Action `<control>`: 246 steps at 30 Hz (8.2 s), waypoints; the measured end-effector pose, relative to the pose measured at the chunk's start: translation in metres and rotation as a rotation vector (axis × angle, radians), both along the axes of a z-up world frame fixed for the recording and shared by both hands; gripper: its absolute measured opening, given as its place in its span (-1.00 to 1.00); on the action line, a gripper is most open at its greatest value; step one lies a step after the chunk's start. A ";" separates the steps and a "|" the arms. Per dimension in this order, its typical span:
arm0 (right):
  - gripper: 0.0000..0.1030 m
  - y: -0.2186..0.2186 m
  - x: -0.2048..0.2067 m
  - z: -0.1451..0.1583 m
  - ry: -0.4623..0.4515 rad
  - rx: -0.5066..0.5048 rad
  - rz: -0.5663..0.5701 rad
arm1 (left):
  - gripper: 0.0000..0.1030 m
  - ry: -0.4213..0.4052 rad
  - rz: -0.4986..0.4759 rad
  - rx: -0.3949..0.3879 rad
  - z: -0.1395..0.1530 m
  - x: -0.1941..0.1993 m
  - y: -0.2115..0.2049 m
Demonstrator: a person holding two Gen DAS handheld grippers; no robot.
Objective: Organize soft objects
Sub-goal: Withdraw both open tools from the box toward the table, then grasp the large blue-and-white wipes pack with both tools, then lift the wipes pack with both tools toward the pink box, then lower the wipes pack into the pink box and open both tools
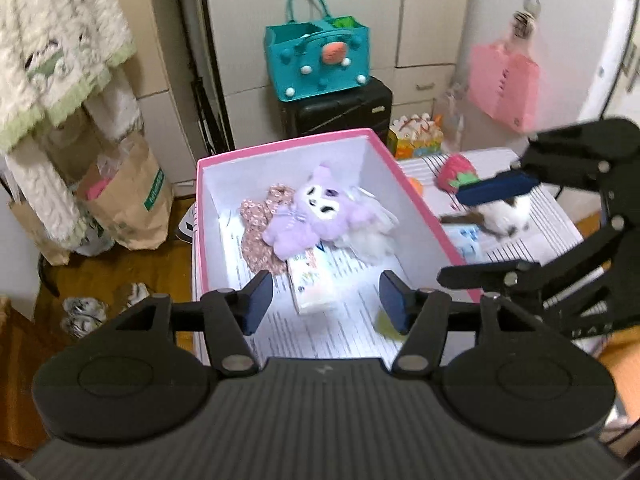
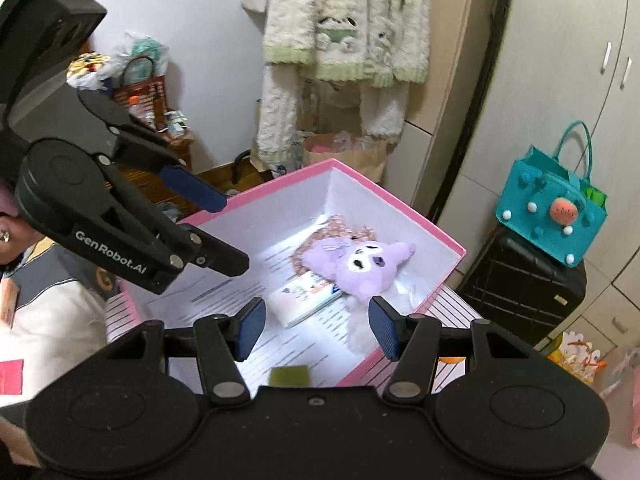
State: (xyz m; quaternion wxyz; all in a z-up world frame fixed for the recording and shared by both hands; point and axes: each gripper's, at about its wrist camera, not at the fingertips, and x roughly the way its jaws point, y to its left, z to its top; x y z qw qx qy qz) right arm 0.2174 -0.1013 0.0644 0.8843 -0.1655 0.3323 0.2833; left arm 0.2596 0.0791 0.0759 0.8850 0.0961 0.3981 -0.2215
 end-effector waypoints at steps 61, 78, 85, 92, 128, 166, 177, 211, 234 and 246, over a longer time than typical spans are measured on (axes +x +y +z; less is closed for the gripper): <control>0.36 -0.191 -0.021 -0.112 0.146 0.358 -0.176 | 0.08 -0.207 -0.024 0.086 -0.118 -0.114 -0.215; 0.24 -0.177 0.045 -0.132 0.172 0.370 -0.078 | -0.44 -0.163 0.170 0.081 -0.151 -0.084 -0.213; 0.07 -0.156 0.061 -0.127 0.084 0.244 -0.046 | -0.49 -0.145 0.171 0.038 -0.151 -0.083 -0.207; -0.02 -0.144 0.060 -0.125 0.057 0.146 -0.011 | -0.53 -0.145 0.161 0.031 -0.152 -0.085 -0.201; -0.23 -0.192 -0.024 -0.145 0.189 0.231 -0.166 | -0.37 0.002 0.049 -0.228 -0.154 -0.101 -0.159; -0.05 -0.196 -0.068 -0.164 0.077 0.272 -0.174 | -0.14 0.081 0.188 -0.229 -0.150 -0.072 -0.178; 0.01 -0.173 -0.099 -0.143 0.044 0.193 -0.244 | -0.31 0.084 0.091 -0.201 -0.130 -0.099 -0.169; 0.32 -0.089 -0.172 -0.037 -0.127 0.106 -0.184 | -0.33 -0.013 -0.047 -0.262 -0.035 -0.166 -0.081; 0.11 -0.012 -0.030 -0.020 -0.120 0.240 -0.045 | -0.29 -0.009 0.086 -0.253 -0.013 -0.043 0.016; -0.22 0.008 0.030 -0.053 0.001 0.161 -0.145 | -0.28 0.091 0.123 -0.190 -0.065 0.013 0.012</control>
